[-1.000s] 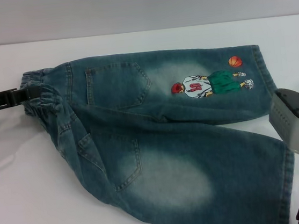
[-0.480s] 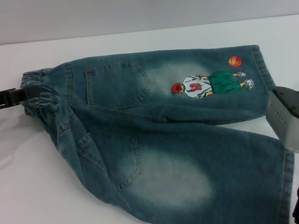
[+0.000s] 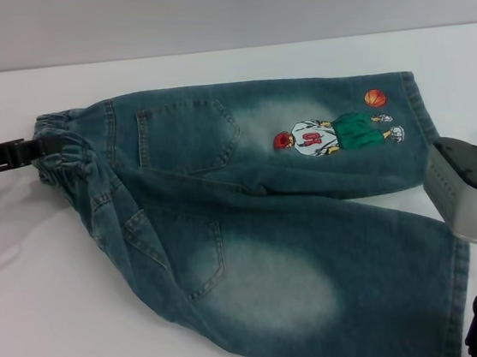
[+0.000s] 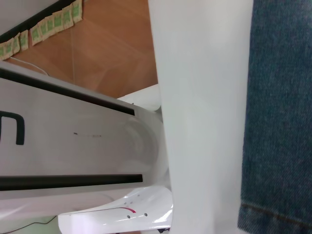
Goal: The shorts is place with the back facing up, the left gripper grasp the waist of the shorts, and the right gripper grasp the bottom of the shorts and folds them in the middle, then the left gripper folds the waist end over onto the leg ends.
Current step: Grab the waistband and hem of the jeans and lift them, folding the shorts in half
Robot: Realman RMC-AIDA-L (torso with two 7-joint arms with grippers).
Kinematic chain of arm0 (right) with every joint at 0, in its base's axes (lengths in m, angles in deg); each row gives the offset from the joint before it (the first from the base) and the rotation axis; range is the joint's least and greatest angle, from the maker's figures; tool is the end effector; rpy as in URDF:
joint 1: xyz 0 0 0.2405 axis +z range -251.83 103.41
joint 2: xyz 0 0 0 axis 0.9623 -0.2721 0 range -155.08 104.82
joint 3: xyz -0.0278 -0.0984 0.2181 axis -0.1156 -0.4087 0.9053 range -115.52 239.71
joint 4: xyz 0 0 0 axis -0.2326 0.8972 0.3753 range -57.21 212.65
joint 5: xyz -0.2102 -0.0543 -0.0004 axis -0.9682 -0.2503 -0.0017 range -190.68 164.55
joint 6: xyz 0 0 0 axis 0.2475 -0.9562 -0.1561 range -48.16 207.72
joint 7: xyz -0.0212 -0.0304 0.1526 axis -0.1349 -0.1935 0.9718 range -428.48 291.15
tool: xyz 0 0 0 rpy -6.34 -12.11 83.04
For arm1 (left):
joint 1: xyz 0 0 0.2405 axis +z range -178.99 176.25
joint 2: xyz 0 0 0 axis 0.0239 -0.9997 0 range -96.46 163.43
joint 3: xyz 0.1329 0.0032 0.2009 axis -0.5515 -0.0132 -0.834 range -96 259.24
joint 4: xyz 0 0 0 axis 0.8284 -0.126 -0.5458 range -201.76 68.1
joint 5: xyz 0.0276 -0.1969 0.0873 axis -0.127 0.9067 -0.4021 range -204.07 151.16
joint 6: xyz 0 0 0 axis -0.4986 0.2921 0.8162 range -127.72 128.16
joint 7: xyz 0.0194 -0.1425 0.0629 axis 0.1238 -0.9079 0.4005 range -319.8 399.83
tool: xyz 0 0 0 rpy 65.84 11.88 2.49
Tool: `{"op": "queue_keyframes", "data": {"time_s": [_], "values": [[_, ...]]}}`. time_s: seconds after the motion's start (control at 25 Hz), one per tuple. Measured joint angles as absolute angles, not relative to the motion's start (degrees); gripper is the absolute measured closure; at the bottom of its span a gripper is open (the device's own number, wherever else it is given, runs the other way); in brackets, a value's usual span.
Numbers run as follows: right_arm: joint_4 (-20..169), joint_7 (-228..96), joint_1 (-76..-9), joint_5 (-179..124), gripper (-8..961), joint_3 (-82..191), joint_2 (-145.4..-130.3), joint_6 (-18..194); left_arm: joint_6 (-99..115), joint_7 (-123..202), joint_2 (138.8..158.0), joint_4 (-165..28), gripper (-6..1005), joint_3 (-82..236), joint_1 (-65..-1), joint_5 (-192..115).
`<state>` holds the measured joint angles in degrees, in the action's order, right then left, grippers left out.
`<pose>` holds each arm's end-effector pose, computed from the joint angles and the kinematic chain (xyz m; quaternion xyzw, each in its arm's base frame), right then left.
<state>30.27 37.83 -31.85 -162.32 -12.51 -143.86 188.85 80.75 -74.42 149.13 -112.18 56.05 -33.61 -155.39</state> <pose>0.2301 0.2839 -0.0302 0.9263 -0.1701 0.2698 0.2007 -0.3002 0.3710 0.0705 -0.8130 -0.4882 -0.2056 0.2419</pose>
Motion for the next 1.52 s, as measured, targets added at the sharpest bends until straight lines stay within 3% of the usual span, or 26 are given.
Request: {"op": "queue_keyframes", "data": {"time_s": [1.52], "values": [[29.38, 39.30, -29.66, -160.54, 430, -12.34, -144.06, 188.85, 80.72, -73.73, 148.67, -112.18, 952, 56.05, -33.40, -155.39]]}}
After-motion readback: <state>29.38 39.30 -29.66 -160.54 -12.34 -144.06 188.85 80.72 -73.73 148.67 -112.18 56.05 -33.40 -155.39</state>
